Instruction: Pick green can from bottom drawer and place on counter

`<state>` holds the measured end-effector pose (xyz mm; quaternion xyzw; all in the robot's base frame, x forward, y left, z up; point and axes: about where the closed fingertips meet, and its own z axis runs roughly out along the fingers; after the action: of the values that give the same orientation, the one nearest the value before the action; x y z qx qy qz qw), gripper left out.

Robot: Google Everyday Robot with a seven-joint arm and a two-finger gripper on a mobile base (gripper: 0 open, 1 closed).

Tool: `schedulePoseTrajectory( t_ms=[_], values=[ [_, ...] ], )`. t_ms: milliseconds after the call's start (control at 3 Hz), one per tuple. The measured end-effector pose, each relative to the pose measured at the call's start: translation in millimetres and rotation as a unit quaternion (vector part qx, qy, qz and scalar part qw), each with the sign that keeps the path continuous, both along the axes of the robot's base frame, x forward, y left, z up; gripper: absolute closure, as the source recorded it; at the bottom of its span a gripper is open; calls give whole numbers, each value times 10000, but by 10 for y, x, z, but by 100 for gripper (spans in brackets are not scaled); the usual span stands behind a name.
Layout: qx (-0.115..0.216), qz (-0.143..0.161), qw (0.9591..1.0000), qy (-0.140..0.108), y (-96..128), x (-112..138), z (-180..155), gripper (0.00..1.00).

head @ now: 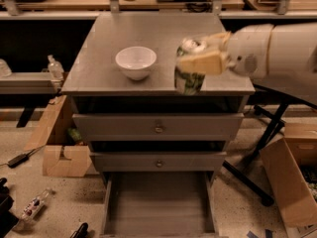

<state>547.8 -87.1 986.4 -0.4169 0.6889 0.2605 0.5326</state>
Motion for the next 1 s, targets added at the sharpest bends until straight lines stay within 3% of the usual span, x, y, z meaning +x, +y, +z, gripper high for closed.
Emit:
schedulePoseTrajectory(
  t_ms=[333,667,1000],
  values=[
    [-76,-173,9996,-203,1,280,610,100],
    [-247,-476,9982,-267,-90,1068,876,100],
    [-310,-624,9967,-421,-82,1678,958,100]
  ],
)
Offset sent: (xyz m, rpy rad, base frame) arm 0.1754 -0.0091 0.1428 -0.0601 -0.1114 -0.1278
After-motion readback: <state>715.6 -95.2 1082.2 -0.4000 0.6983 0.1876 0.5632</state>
